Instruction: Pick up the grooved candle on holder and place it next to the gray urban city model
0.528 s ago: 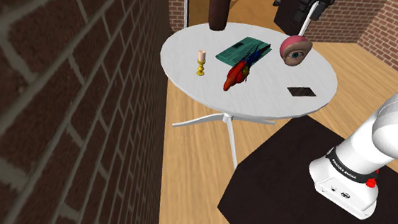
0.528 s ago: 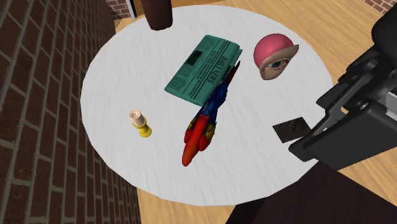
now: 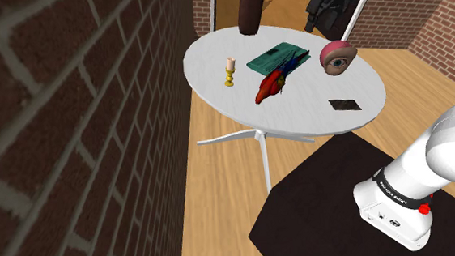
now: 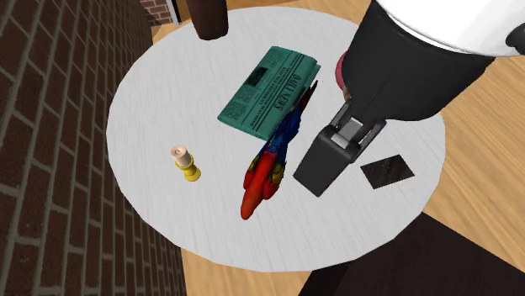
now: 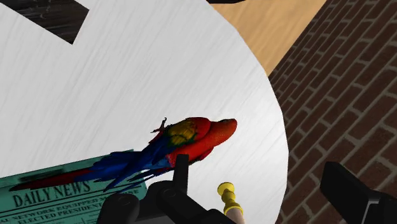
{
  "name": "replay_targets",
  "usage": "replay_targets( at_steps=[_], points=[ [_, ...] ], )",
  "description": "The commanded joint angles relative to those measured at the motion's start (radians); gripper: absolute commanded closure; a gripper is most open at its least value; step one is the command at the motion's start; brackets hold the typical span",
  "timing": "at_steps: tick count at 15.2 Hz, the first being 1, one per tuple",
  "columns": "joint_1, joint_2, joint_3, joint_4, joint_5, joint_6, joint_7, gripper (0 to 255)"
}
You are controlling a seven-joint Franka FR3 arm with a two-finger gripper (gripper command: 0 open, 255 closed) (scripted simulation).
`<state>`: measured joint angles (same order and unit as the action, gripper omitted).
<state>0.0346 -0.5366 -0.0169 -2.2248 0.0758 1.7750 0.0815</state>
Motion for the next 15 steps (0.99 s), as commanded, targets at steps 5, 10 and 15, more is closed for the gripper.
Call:
replay_targets(
  at_steps=[5, 10, 15],
  points=[
    [0.009, 0.229, 0.025, 0.107, -0.005, 0.102, 0.024, 0],
    [0.015, 0.424, 0.04, 0.23, -0.019, 0.155, 0.046, 0],
    [0.024, 0.624, 0.05, 0.387, -0.038, 0.179, 0.069, 0]
  ],
)
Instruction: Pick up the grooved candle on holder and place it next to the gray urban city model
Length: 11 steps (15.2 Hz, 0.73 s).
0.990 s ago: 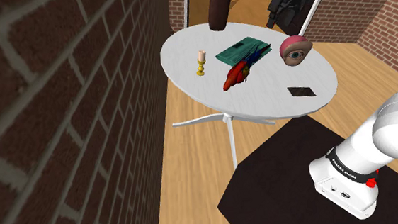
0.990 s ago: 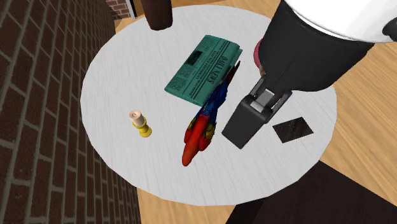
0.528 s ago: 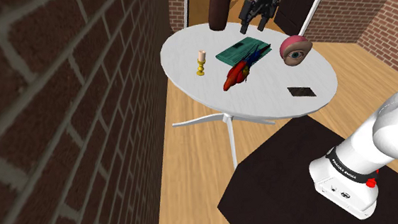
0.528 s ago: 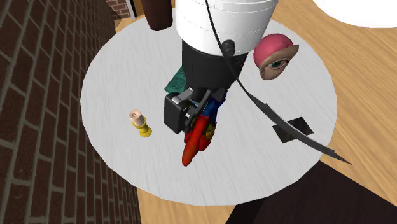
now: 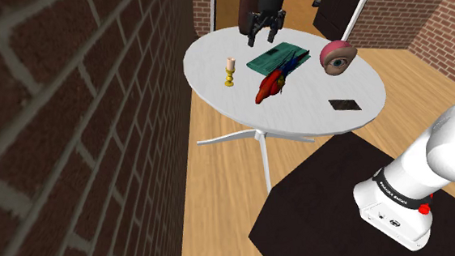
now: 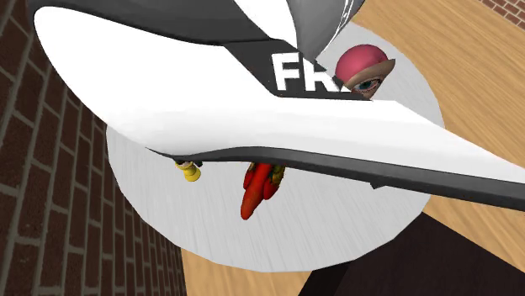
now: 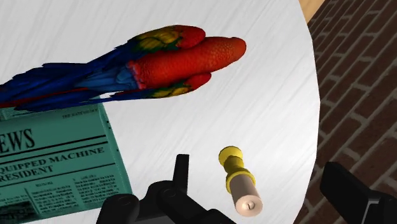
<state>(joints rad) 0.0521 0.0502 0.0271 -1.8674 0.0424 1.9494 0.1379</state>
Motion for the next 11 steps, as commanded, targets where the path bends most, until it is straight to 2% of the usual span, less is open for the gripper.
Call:
replay_targets(
  at_steps=[1, 6, 11],
  points=[
    [0.008, 0.078, 0.007, 0.065, -0.009, 0.005, 0.018, 0],
    [0.021, 0.289, 0.01, 0.273, -0.031, -0.011, 0.039, 0],
    [0.035, 0.511, 0.007, 0.53, -0.049, -0.065, 0.054, 0]
  ],
)
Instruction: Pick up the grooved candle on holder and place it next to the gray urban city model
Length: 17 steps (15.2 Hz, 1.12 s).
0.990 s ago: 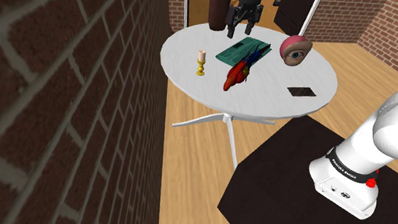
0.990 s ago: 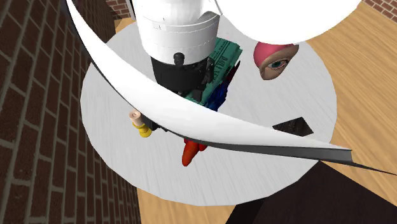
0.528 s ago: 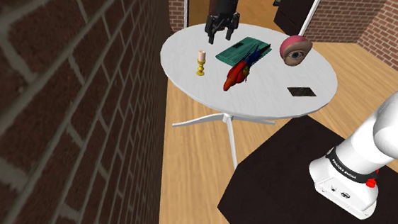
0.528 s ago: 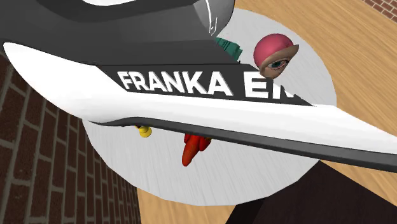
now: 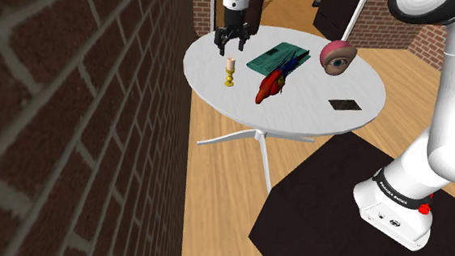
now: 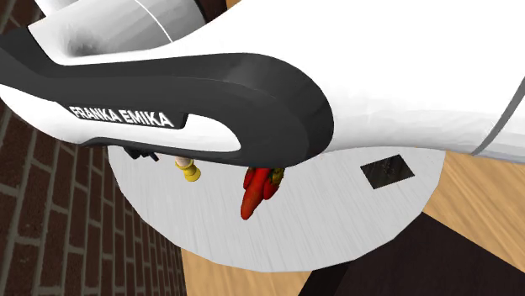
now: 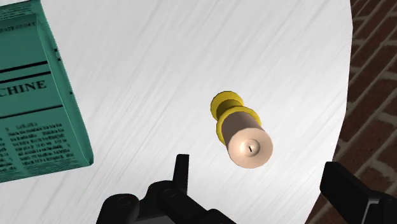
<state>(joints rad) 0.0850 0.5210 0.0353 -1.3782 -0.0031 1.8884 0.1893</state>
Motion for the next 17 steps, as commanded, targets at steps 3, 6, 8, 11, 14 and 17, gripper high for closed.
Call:
replay_targets(
  at_steps=[3, 6, 8, 11, 14, 17],
  points=[
    [0.003, 0.048, -0.001, 0.011, -0.003, 0.032, 0.003, 0],
    [0.003, 0.057, -0.001, -0.013, -0.004, 0.067, 0.003, 0],
    [0.003, 0.063, -0.001, -0.026, -0.004, 0.085, 0.003, 0],
    [0.003, 0.063, -0.001, -0.026, -0.004, 0.085, 0.003, 0],
    [0.003, 0.063, -0.001, -0.026, -0.004, 0.085, 0.003, 0],
    [0.003, 0.063, -0.001, -0.026, -0.004, 0.085, 0.003, 255]
  ],
)
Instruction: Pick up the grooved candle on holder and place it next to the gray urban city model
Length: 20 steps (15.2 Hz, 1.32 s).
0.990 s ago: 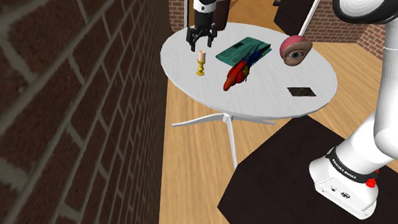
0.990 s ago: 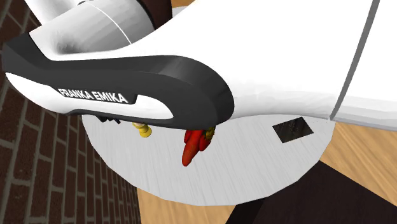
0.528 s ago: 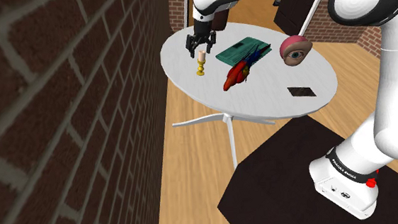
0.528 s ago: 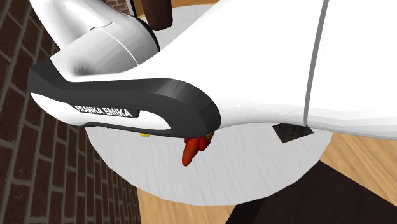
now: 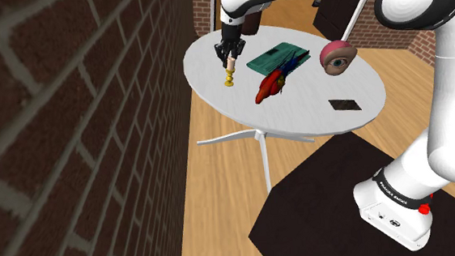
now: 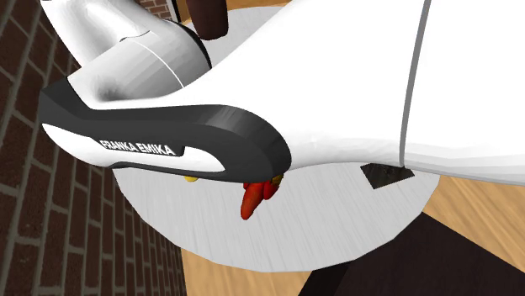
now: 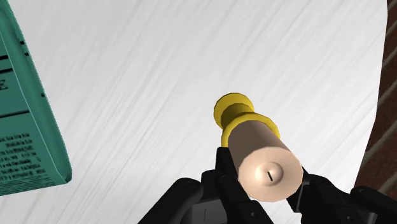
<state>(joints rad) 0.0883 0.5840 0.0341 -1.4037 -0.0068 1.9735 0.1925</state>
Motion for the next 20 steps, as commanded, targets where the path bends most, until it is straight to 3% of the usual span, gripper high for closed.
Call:
replay_targets(
  at_steps=[1, 8, 20],
  points=[
    [0.0, 0.0, 0.0, 0.0, 0.0, 0.0, 0.0, 255],
    [0.0, 0.0, 0.0, 0.0, 0.0, 0.0, 0.0, 255],
    [0.0, -0.034, 0.001, 0.108, 0.001, -0.142, 0.0, 255]
  ],
)
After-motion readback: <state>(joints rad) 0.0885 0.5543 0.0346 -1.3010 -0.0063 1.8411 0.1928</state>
